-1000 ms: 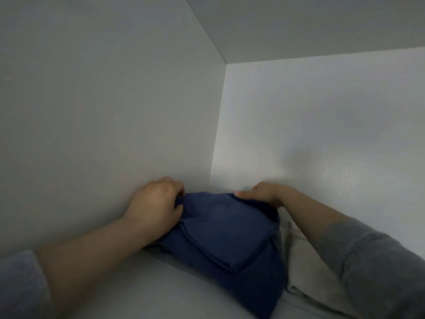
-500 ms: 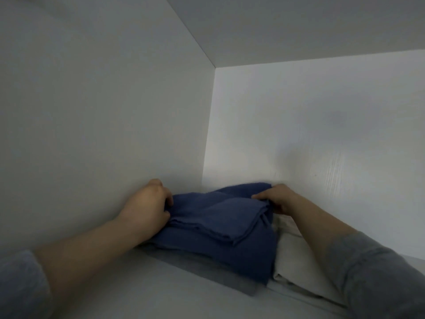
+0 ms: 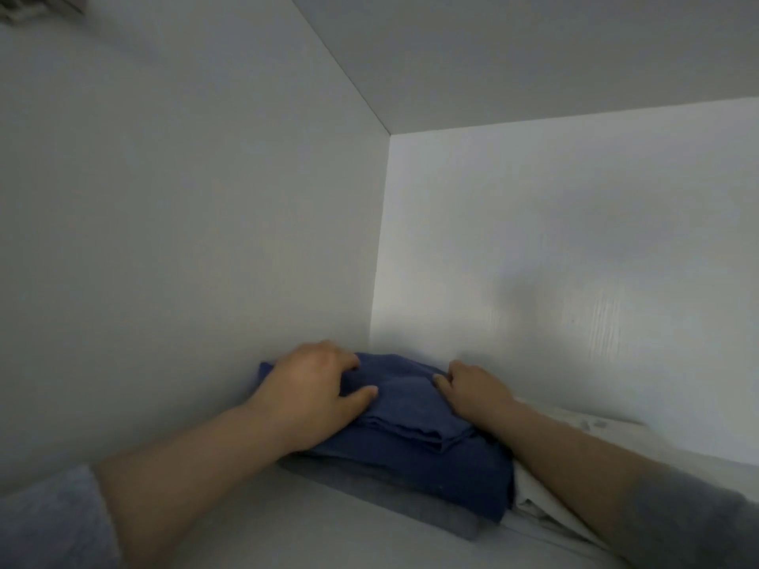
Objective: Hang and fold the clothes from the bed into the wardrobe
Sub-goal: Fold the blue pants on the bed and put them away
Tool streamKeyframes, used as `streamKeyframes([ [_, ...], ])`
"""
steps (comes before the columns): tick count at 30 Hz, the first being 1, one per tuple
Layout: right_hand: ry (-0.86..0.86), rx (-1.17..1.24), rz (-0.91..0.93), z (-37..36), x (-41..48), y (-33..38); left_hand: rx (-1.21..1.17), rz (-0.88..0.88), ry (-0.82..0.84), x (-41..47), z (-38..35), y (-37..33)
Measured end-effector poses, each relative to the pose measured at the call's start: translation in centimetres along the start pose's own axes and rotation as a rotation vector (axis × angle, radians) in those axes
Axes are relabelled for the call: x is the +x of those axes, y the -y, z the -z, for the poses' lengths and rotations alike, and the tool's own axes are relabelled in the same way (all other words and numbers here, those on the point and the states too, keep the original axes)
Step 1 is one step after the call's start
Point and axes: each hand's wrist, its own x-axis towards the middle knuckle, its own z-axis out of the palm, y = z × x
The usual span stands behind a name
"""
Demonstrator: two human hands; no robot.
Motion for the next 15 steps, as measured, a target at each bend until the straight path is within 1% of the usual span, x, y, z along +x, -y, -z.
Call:
streamKeyframes([
  [1,-0.031,-0.002,0.005,-0.2,-0.5,0.0,-0.023,0.008,0.055,-0.1,-0.2,-0.2],
  [3,-0.025,-0.024,0.024,0.7,-1.5,0.3,-0.005,0.030,0.169,-0.4,-0.5,-0.2],
  [5,-0.019,-0.036,0.065,2.2,-2.7,0.5,-0.006,0.049,0.230,-0.7,-0.4,0.0],
  [10,-0.090,-0.083,0.210,5.6,-6.9,1.0,-0.077,0.055,0.192,-1.3,0.9,-0.6],
  [15,-0.146,-0.048,0.338,7.3,-10.8,2.0,-0.165,0.043,0.080,-2.1,3.3,-3.8],
])
